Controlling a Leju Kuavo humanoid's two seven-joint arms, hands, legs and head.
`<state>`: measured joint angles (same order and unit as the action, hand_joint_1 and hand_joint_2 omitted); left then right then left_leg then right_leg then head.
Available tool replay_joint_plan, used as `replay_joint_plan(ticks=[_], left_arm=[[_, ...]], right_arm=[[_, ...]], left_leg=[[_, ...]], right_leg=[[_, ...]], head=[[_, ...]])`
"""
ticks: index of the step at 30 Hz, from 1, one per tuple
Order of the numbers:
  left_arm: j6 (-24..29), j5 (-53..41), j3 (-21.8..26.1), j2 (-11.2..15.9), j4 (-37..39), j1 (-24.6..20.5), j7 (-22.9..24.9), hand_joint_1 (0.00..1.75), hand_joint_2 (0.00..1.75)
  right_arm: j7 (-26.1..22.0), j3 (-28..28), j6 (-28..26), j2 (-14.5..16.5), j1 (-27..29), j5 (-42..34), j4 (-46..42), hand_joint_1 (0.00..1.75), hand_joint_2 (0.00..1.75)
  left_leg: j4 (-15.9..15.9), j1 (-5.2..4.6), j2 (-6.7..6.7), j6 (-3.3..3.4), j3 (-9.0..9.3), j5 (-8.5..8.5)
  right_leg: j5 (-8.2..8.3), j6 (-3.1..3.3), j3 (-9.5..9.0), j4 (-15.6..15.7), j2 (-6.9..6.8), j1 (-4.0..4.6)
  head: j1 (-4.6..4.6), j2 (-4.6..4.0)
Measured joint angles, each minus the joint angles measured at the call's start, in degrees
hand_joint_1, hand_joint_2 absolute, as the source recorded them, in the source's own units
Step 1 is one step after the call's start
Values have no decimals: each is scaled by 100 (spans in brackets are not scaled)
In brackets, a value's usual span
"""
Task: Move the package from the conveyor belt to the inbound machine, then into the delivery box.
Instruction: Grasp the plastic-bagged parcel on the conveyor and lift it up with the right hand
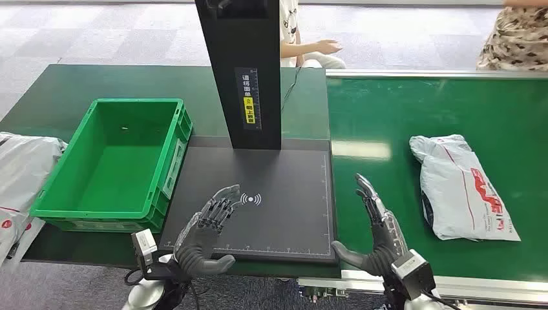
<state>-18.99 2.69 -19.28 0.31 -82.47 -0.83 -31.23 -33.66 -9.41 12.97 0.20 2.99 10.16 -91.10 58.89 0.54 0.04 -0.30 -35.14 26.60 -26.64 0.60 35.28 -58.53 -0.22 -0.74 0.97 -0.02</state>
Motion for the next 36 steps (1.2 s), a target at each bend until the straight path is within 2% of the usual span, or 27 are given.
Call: replay_joint_plan(ticks=[6, 12, 18, 22, 25, 29, 36], left_arm=[[-5, 41, -2, 42, 67, -24, -74, 0, 175], [43, 286, -17, 381, 273, -39, -455, 0, 175], [119, 449, -76, 595, 387, -38, -538, 0, 175], [160, 515, -159, 651, 428, -38, -549, 0, 175], [162, 507, -216, 611, 433, -39, -470, 0, 175], [167, 352, -223, 393, 363, -23, -135, 0, 175], [209, 78, -30, -21, -91, 126, 285, 0, 175]], right_arm=[[2, 29, -32, 0, 58, 22, -40, 0, 175], [190, 239, -534, -79, 1, 412, 21, 0, 175], [655, 855, -1202, -465, -474, 1055, 396, 0, 175], [830, 1374, -1365, -837, -1016, 1188, 979, 0, 175], [964, 1750, -1512, -1115, -1432, 1180, 1538, 0, 175], [1177, 2167, -1712, -1429, -2007, 1351, 2447, 0, 175], [2220, 2313, -1279, -1669, -3406, 1715, 4629, 0, 175]], left_leg=[[0, 0, 1, 1, 0, 2], [0, 1, 2, 0, 1, 1], [2, -6, 2, 2, 0, 0], [12, -9, 1, 5, -1, 1], [17, -10, 0, 9, -1, 3], [19, -10, 0, 14, -4, 7], [20, -7, 10, 19, 2, 7]], right_leg=[[0, 0, 0, 0, 1, 0], [0, 0, 0, -1, 1, 0], [2, -2, -2, 0, 1, -2], [4, -3, -4, 2, -1, -5], [4, -4, -6, 2, -2, -5], [6, -7, -8, 1, -2, -5], [8, -8, -9, -2, 8, -5]], head=[[1, 1], [0, 0], [1, 0], [1, 0], [1, 0], [1, 0], [1, 0]])
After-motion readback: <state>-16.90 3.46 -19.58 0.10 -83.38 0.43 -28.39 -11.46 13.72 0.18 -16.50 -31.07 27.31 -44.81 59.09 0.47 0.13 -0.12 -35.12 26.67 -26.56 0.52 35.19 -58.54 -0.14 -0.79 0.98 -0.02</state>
